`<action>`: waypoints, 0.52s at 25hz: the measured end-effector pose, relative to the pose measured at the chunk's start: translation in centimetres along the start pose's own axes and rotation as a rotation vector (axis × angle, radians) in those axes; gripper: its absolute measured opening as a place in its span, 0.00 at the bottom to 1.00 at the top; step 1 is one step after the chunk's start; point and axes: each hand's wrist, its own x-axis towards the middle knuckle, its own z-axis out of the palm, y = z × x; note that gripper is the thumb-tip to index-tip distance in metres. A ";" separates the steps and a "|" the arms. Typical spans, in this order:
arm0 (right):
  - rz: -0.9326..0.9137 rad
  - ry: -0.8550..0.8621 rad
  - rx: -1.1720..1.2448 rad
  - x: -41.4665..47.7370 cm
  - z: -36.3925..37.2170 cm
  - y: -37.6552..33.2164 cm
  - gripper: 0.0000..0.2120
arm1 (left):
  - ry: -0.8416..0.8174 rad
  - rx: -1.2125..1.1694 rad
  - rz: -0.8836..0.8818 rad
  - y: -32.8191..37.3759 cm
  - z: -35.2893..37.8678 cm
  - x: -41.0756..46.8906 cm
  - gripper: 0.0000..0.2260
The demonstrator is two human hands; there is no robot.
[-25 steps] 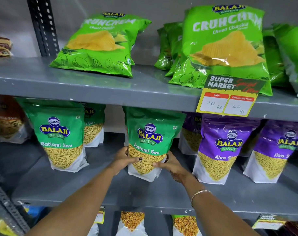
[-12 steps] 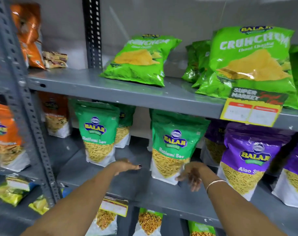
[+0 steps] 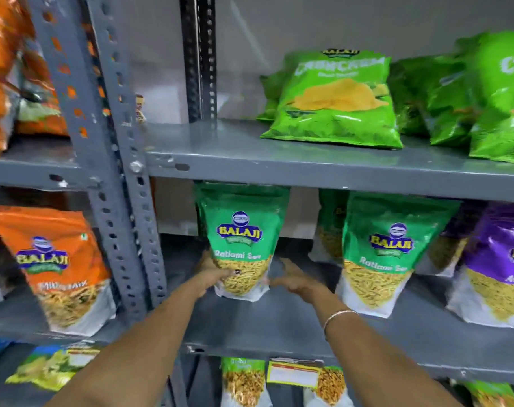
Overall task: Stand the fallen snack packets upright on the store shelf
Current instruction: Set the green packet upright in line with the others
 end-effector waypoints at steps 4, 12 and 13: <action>-0.118 0.090 0.300 1.2 3.8 0.0 0.29 | -0.062 -0.028 0.065 -1.9 -0.2 0.6 0.30; -0.089 0.236 0.149 -3.3 4.7 1.8 0.28 | -0.100 0.052 0.110 -2.6 -1.0 -5.1 0.33; -0.088 0.235 0.129 -4.0 4.6 1.9 0.28 | -0.090 0.090 0.121 -2.7 -1.1 -5.9 0.33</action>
